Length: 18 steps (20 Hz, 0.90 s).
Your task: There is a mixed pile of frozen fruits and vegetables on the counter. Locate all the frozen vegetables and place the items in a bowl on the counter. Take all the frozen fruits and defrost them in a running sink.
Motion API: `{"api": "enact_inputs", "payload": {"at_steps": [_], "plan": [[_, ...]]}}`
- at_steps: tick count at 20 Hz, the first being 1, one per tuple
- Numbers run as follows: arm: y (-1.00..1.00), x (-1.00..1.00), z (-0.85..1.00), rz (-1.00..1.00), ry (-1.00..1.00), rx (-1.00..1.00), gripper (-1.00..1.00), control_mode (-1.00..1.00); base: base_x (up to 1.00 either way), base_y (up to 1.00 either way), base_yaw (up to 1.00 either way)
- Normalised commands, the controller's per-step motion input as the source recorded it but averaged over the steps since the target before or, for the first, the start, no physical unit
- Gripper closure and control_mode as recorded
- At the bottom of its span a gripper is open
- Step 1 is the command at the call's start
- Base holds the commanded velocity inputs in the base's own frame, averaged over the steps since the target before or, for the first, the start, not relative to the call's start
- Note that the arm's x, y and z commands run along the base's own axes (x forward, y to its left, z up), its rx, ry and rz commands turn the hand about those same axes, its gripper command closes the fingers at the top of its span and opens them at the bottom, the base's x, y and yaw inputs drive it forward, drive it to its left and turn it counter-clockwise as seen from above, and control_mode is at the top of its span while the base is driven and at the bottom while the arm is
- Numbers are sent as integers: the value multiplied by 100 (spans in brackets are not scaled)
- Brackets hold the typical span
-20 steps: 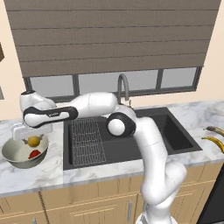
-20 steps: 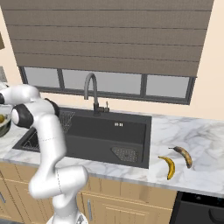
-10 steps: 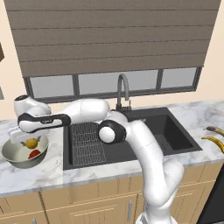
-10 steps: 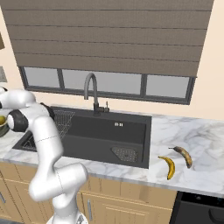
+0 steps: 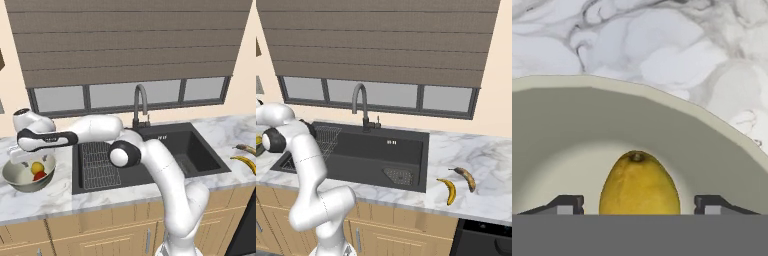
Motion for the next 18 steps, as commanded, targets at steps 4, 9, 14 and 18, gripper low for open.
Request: {"api": "enact_inputs", "payload": {"at_steps": [4,9,14,18], "plan": [[-6,-11,13,0,4,0,-100,-100,0,0,0],[-13,-11,39,-2,2,-1,-100,-100,0,0,0],[-58,-4,40,-8,5,-6,-100,-100,0,0,0],[-73,-1,16,-4,10,-1,-100,-100,0,0,0]]}}
